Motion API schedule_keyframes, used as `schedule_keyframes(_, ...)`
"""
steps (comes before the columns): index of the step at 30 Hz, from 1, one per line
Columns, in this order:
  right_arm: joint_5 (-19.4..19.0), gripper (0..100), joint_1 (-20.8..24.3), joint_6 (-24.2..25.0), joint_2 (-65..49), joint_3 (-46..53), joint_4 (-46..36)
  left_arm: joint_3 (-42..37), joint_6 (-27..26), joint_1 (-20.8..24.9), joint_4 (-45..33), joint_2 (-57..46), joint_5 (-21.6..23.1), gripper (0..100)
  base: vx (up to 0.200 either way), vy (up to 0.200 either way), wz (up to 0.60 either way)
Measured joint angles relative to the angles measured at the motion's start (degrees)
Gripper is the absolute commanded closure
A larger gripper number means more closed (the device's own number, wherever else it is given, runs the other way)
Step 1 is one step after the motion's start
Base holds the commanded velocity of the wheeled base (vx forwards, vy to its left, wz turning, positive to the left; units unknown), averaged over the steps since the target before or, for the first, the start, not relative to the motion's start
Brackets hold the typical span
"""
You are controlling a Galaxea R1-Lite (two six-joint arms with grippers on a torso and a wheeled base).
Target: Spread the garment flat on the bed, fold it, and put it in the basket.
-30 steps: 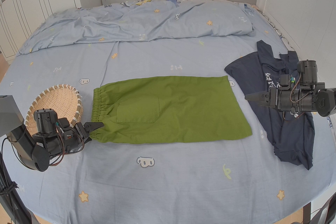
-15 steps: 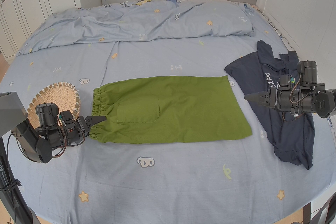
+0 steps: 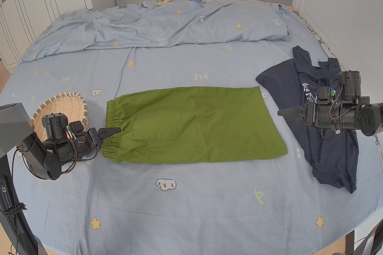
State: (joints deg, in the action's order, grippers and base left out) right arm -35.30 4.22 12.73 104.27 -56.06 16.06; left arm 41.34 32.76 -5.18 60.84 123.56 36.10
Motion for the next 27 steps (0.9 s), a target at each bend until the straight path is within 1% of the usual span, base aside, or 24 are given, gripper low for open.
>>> schedule_keyframes(7, 0.02, 0, 0.05, -0.20, 0.00, 0.09, 0.00, 2.15, 0.00, 0.52, -0.38, 1.35, 0.13, 0, 0.000, 0.000, 0.00)
schedule_keyframes(14, 0.06, 0, 0.05, -0.33, 0.01, 0.11, 0.01, 5.02, 0.00, 0.94, -3.72, 1.71, 0.13, 0, 0.000, 0.000, 0.00)
schedule_keyframes(24, 0.09, 0, -0.12, -0.35, 0.01, 0.11, 0.01, 6.47, 0.09, 1.96, -4.08, 1.94, 0.16, 0, 0.000, 0.000, 0.00)
schedule_keyframes(25, 0.06, 0, -0.12, -0.37, 0.01, 0.11, 0.01, 6.53, 0.09, 2.01, -4.07, 2.01, 0.16, 100, 0.000, 0.000, 0.00)
schedule_keyframes(27, 0.09, 0, -0.11, -0.44, 0.01, 0.15, 0.01, 6.64, 0.09, 2.01, -4.07, 2.15, 0.16, 100, 0.000, 0.000, 0.00)
